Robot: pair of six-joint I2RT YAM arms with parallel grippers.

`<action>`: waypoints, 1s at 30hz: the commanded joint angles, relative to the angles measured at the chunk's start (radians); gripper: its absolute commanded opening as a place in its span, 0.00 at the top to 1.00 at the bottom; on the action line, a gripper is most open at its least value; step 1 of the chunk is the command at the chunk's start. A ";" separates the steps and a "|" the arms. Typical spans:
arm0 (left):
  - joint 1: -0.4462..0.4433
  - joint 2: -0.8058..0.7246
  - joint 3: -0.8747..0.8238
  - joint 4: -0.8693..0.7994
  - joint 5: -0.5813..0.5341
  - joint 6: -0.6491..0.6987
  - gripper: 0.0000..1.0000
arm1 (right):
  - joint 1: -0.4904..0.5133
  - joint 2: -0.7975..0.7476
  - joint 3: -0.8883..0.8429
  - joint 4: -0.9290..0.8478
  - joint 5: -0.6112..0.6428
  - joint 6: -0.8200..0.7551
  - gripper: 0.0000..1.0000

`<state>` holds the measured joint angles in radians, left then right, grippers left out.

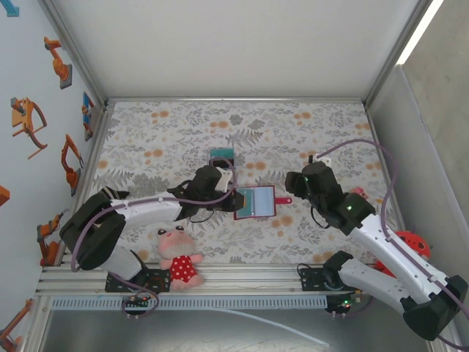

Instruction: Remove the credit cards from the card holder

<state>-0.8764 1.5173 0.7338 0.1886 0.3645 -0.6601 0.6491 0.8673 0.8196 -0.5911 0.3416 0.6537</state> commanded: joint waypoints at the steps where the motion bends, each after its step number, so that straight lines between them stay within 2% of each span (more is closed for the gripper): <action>1: -0.003 0.029 0.016 0.060 -0.002 -0.056 0.94 | -0.005 0.019 -0.004 0.051 -0.001 -0.011 0.33; 14: 0.047 0.138 -0.005 0.204 0.038 -0.181 0.95 | -0.005 0.133 0.019 0.133 -0.090 -0.025 0.33; 18: 0.060 0.157 0.005 0.171 0.050 -0.182 0.94 | -0.005 0.158 0.021 0.150 -0.111 -0.022 0.33; 30: 0.072 0.164 0.038 0.015 0.028 -0.129 0.78 | -0.005 0.222 0.018 0.198 -0.185 0.001 0.34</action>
<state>-0.8097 1.6791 0.7406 0.2394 0.3893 -0.8120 0.6491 1.0843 0.8200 -0.4282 0.1810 0.6388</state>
